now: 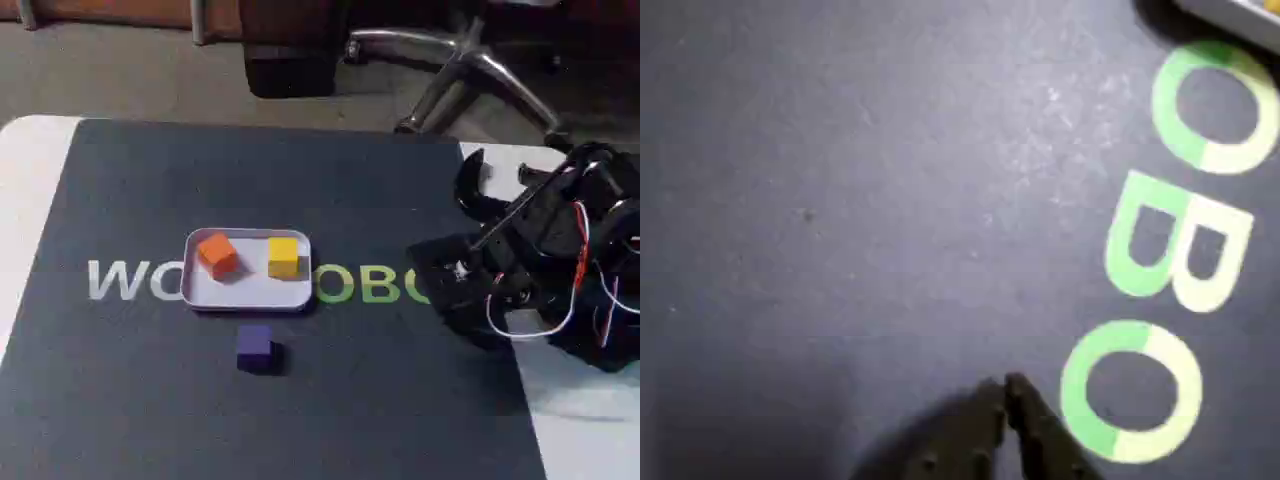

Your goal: Move blocks one by one until all three blocks are in the tray.

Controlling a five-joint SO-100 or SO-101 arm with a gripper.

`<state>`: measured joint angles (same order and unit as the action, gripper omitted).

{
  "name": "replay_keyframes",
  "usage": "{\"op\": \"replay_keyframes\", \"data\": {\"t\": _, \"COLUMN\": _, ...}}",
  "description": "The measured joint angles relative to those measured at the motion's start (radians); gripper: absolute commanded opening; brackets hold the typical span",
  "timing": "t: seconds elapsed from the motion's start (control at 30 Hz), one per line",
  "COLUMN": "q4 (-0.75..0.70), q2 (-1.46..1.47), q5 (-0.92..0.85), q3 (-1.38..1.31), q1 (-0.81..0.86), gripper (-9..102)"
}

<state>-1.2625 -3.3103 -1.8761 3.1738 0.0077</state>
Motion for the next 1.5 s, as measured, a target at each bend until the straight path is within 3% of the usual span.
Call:
{"op": "replay_keyframes", "data": {"t": 0.8, "q4": 0.009, "q2": 0.002, "q5": -0.043, "q3": -0.002, "q1": 0.098, "gripper": -8}}
{"op": "replay_keyframes", "data": {"t": 1.17, "q4": 0.141, "q2": 0.009, "q5": -0.018, "q3": -0.020, "q1": 0.049, "gripper": -7}}
{"op": "replay_keyframes", "data": {"t": 1.5, "q4": -0.040, "q2": 0.026, "q5": 0.176, "q3": -0.374, "q1": -0.133, "gripper": -6}}
